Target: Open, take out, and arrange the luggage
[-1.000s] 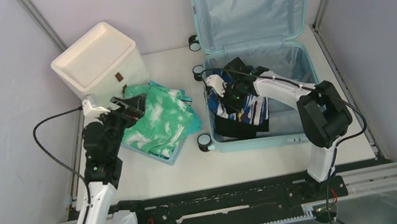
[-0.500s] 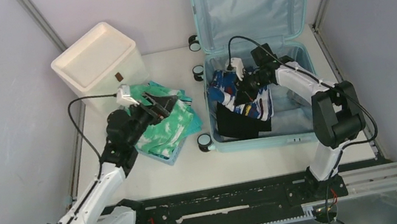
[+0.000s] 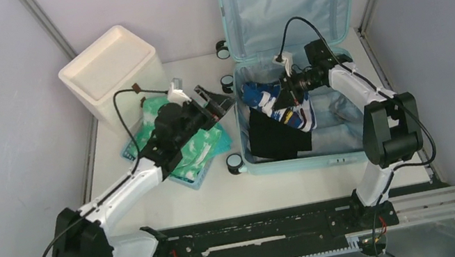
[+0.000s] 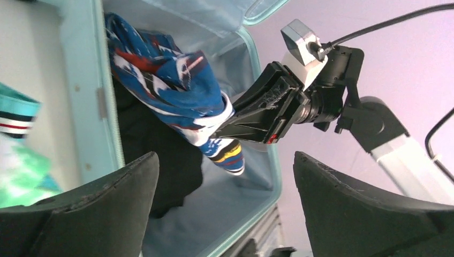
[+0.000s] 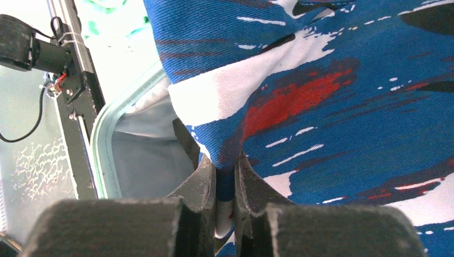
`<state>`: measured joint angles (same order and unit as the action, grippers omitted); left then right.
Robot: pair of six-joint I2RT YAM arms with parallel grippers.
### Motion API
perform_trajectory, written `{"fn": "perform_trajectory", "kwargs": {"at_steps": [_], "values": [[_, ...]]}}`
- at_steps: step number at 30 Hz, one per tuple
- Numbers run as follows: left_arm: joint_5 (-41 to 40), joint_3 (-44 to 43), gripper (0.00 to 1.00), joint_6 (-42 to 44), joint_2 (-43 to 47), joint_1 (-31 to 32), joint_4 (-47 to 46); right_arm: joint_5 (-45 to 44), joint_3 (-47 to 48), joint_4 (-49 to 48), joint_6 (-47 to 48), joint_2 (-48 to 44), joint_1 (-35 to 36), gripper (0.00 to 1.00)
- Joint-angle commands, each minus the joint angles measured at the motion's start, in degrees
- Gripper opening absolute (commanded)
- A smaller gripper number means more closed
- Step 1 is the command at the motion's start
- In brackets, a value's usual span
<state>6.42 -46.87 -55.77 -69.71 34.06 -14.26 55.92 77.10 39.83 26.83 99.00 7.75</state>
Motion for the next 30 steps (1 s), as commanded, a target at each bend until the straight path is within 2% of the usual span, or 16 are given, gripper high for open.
{"fn": "perform_trajectory", "kwargs": {"at_steps": [1, 6, 10, 18, 30], "values": [[-4.92, -9.65, 0.99, -12.05, -6.45, 2.50, 5.42, 7.82, 5.06, 0.68, -5.12, -2.61, 0.00, 0.02], [-3.20, -14.36, 1.00, -24.38, -12.92, 3.46, 10.18, 9.34, 7.85, 0.42, -8.10, -1.90, -0.28, 0.02], [-2.86, -17.76, 1.00, -29.95, -16.84, 4.89, 12.60, 9.40, 8.83, 0.15, -9.23, -1.57, -0.03, 0.02], [-6.20, -25.75, 1.00, -32.00, -21.10, 6.18, 19.36, 7.87, 8.51, 0.33, -9.01, -1.49, 0.77, 0.02], [-5.20, -32.65, 0.98, -35.39, -27.55, 7.31, 25.68, 4.75, 8.68, 1.37, -7.14, -2.72, 3.56, 0.02]]}}
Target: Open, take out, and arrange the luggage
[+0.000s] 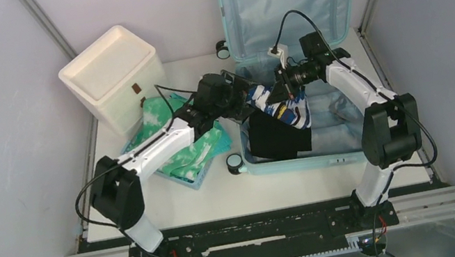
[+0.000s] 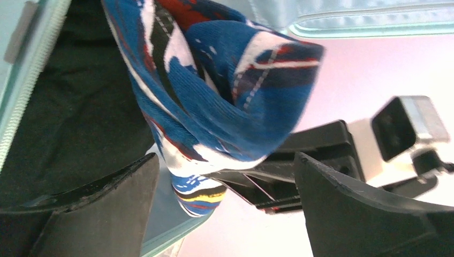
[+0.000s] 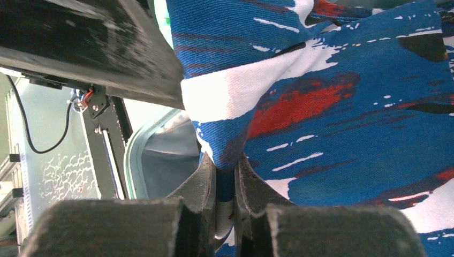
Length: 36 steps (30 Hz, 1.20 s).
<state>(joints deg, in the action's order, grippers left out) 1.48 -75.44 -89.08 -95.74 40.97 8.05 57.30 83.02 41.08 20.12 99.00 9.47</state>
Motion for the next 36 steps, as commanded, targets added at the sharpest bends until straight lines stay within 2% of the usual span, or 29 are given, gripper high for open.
{"fn": "perform_trajectory", "kwargs": {"at_steps": [1, 6, 13, 15, 18, 22, 24, 30, 36], "values": [[-0.37, -4.46, 0.97, -2.07, -1.85, 0.42, 3.93, 2.97, 2.76, 0.28, -0.09, -2.94, 2.05, 0.02], [0.23, -6.21, 0.92, -1.50, -3.58, 0.39, 6.02, 0.28, 2.67, 1.15, 1.91, -4.16, 3.50, 0.02], [3.60, -7.82, 0.67, -0.64, -6.40, 0.41, 4.79, -3.91, 2.42, 2.56, 5.03, -5.84, 6.65, 0.02], [4.02, -7.84, 0.57, -0.04, -6.64, 0.40, 4.13, -4.56, 2.41, 3.02, 5.77, -6.19, 7.14, 0.03], [4.44, -7.55, 0.33, 0.92, -6.63, 0.39, 2.85, -4.91, 2.54, 3.86, 6.71, -6.58, 7.43, 0.05], [4.95, -7.88, 0.12, 4.21, -6.45, 0.38, 1.73, -4.59, 2.67, 6.36, 8.72, -6.82, 7.20, 0.24], [4.94, -8.03, 0.07, 6.47, -6.11, 0.40, 1.71, -4.34, 2.63, 7.75, 9.92, -7.13, 6.78, 0.35], [4.69, -8.28, 0.01, 15.22, -3.98, 0.26, 3.03, -1.69, 2.69, 11.82, 12.95, -9.41, 3.57, 0.57], [3.67, -9.30, 0.00, 24.80, -1.46, 0.29, 6.00, 0.21, 0.29, 11.54, 14.27, -12.51, 0.39, 0.66]]}}
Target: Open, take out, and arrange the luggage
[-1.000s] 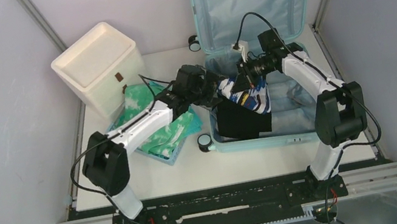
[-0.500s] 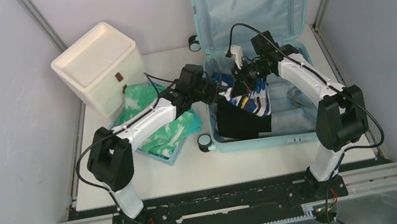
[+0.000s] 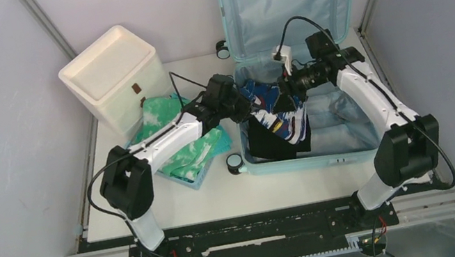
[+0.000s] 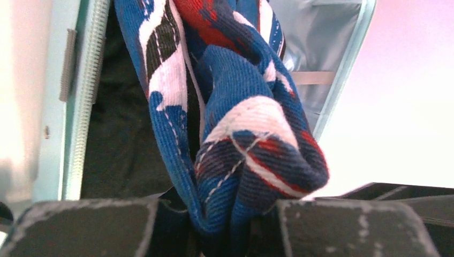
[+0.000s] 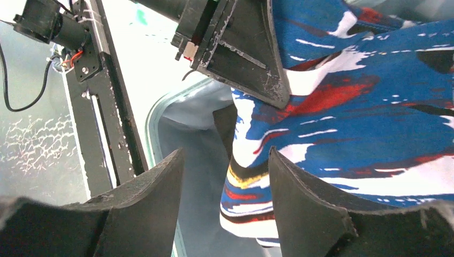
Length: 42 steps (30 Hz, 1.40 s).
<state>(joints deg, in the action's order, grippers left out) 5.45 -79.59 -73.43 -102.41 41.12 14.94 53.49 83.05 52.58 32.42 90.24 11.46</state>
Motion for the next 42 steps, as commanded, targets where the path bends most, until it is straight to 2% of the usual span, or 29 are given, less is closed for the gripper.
{"fn": "perform_trajectory", "kwargs": {"at_steps": [1, 8, 17, 28, 38, 42], "values": [[-0.29, -5.14, 0.00, 10.74, 5.85, 0.10, -0.86, 4.18, -0.32, -0.40, 1.82, -3.90, -1.96, 0.66], [-0.03, -6.09, 0.00, 20.75, 9.37, -0.46, 0.22, 5.63, -0.91, -1.19, 0.90, -3.11, -4.51, 0.66], [-3.42, -5.57, 0.00, 35.47, 16.35, -1.96, 6.73, 5.64, -2.42, -2.46, 0.11, -1.64, -5.96, 0.66], [0.72, -2.24, 0.00, 44.24, 26.03, -7.93, 11.15, 4.32, -2.97, -3.33, -0.58, 0.28, -6.37, 0.66], [-0.77, -4.55, 0.00, 53.81, 32.20, -11.34, 20.73, 3.42, -2.93, -3.62, -0.94, 1.49, -6.37, 0.66], [-1.88, -5.05, 0.00, 55.99, 35.48, -14.54, 24.12, 3.20, -2.97, -3.70, -0.98, 1.74, -6.37, 0.66]]}}
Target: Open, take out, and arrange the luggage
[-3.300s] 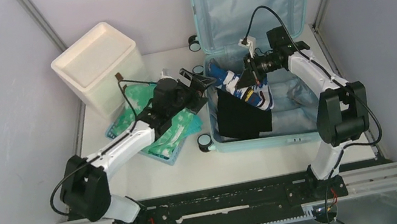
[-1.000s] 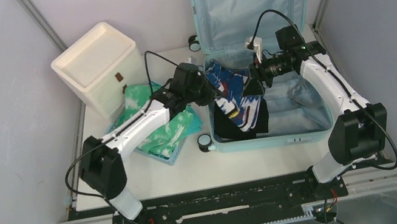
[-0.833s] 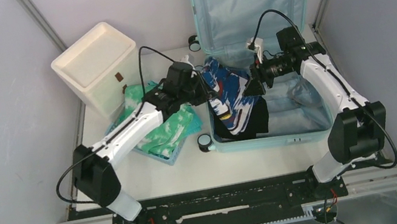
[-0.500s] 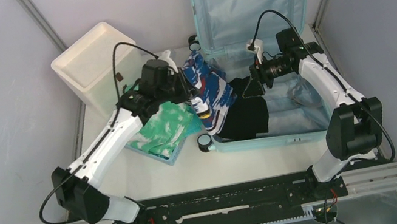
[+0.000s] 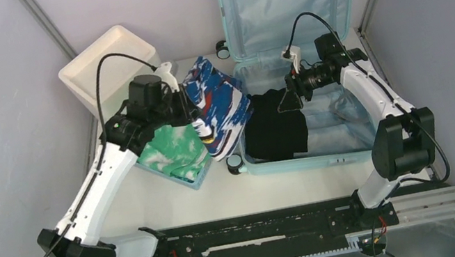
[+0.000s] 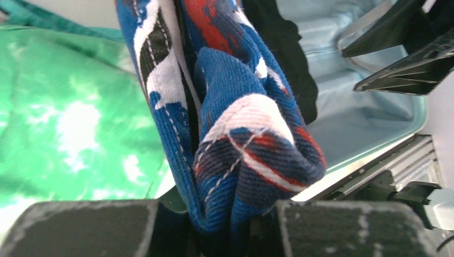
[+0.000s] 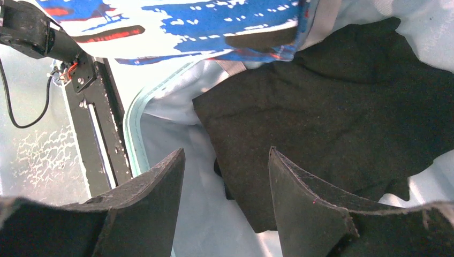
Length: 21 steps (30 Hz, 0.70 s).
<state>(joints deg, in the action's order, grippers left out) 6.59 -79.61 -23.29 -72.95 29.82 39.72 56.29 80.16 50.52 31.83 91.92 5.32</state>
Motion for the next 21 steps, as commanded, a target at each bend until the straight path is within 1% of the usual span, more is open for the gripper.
{"fn": "perform_trajectory", "kwargs": {"at_steps": [1, 6, 10, 15, 18, 21], "values": [[-3.33, -5.05, 0.00, 6.55, 6.97, -3.94, 0.08, 0.33, -0.09, -1.74, -0.47, 0.14, -0.15, 0.66], [-5.43, -2.70, 0.00, 8.92, 12.43, -9.32, 2.82, 0.05, -0.09, -1.83, -0.46, 0.57, 0.03, 0.66], [-3.41, 5.58, 0.00, 7.66, 15.48, -17.26, 2.97, -0.29, -0.04, -1.92, -0.47, 0.89, 0.38, 0.66], [-0.90, 14.12, 0.00, 4.12, 15.91, -23.90, 2.34, -0.81, -0.04, -1.68, -0.37, 0.92, 0.57, 0.66], [-2.37, 16.49, 0.00, 2.40, 16.03, -26.26, 2.46, -1.07, -0.09, -1.57, -0.24, 0.97, 0.65, 0.66], [-6.21, 17.85, 0.00, 0.74, 16.38, -28.44, 3.41, -1.22, -0.09, -1.49, -0.18, 1.02, 0.74, 0.66]]}}
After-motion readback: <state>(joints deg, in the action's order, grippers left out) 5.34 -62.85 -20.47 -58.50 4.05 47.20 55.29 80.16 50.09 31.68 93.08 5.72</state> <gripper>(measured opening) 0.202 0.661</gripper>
